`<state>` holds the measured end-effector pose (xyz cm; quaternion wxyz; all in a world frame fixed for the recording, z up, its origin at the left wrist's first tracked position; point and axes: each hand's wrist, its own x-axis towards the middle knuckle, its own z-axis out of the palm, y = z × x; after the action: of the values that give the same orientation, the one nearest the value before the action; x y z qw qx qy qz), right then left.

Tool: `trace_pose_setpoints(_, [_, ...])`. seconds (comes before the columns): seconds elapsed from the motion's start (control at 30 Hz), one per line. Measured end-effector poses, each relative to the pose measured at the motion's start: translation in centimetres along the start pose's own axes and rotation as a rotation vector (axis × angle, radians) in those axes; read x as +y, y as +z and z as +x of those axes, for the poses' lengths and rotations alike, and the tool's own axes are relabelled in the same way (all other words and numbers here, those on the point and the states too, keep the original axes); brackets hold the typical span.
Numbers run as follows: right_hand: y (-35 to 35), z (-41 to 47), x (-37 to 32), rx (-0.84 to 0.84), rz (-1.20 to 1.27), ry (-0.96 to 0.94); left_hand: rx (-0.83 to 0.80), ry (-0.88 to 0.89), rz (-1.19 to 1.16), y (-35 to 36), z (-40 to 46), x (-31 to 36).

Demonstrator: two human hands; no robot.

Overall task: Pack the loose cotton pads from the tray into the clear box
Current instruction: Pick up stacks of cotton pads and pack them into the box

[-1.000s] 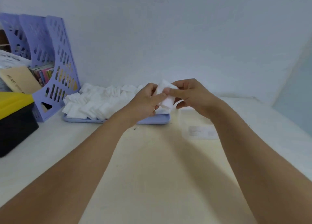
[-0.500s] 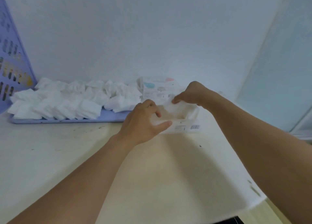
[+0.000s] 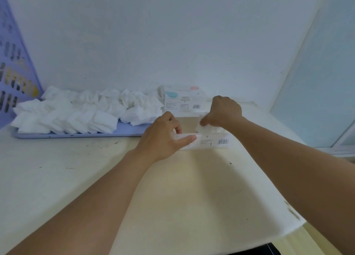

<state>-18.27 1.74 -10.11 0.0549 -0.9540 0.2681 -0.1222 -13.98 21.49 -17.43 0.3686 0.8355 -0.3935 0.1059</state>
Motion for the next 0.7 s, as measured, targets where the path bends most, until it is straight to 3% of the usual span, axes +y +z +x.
trace_pose_setpoints(0.2, [1.5,0.8,0.2,-0.237,0.057,0.057,0.015,0.014,0.013,0.0,-0.1,0.1])
trace_pose_setpoints(0.43, [1.7,0.9,0.1,-0.228,0.035,0.065,-0.003,0.039,0.015,-0.1,-0.2,0.2])
trace_pose_setpoints(0.53, [-0.8,-0.1,-1.4,-0.018,0.066,-0.016,0.037,0.030,-0.053,-1.5,-0.1,0.8])
trace_pose_setpoints(0.63, [-3.1,-2.5,-5.1,0.314,0.446,-0.228,0.304,-0.066,-0.059,-5.6,0.7,0.2])
trace_pose_setpoints(0.7, [-3.5,-4.4,-8.2,0.369,0.698,-0.334,0.382,-0.173,-0.003,-9.3,1.2,-1.1])
